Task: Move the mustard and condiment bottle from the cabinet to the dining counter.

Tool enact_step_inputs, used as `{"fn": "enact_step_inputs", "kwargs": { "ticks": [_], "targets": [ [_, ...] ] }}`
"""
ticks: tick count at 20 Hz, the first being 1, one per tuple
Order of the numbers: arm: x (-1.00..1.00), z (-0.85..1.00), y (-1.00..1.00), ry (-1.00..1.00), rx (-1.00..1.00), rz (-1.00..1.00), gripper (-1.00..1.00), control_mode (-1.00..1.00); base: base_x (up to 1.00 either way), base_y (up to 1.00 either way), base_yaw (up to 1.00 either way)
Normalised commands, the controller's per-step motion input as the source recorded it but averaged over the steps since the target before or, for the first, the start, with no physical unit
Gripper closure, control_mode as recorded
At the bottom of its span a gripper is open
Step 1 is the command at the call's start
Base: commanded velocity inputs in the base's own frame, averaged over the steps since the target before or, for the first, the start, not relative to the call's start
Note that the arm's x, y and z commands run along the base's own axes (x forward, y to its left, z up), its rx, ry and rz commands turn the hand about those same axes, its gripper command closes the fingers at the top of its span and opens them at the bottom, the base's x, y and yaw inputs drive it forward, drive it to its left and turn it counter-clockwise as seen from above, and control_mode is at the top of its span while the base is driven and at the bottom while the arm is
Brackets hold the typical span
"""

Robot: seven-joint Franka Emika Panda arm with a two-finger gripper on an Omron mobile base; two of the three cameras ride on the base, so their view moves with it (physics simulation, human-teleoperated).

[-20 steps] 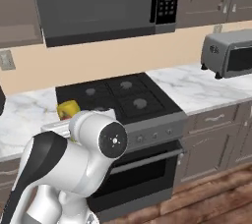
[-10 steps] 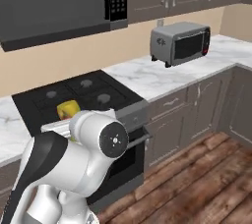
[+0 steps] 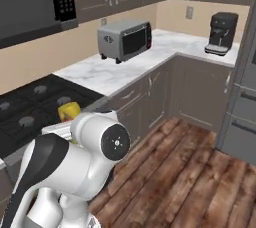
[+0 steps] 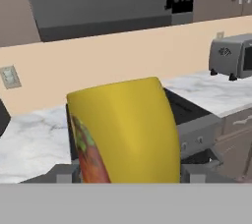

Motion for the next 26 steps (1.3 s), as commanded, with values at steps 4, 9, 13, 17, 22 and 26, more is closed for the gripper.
{"fn": "enact_step_inputs", "kwargs": {
  "ticks": [4, 9, 13, 17, 22, 26],
  "targets": [
    [0.00, 0.00, 0.00, 0.00, 0.00, 0.00, 1.00, 1.00, -0.05, -0.14, -0.48],
    [0.00, 0.00, 0.00, 0.00, 0.00, 0.00, 1.00, 1.00, -0.03, -0.11, -0.49],
    [0.00, 0.00, 0.00, 0.00, 0.00, 0.00, 1.00, 1.00, 0.00, -0.03, -0.50],
    [0.00, 0.00, 0.00, 0.00, 0.00, 0.00, 1.00, 1.00, 0.00, -0.01, -0.50],
    [0.00, 0.00, 0.00, 0.00, 0.00, 0.00, 1.00, 1.00, 0.00, -0.01, -0.49],
    [0.00, 0.00, 0.00, 0.00, 0.00, 0.00, 1.00, 1.00, 0.03, 0.00, -0.44]
  ]
}}
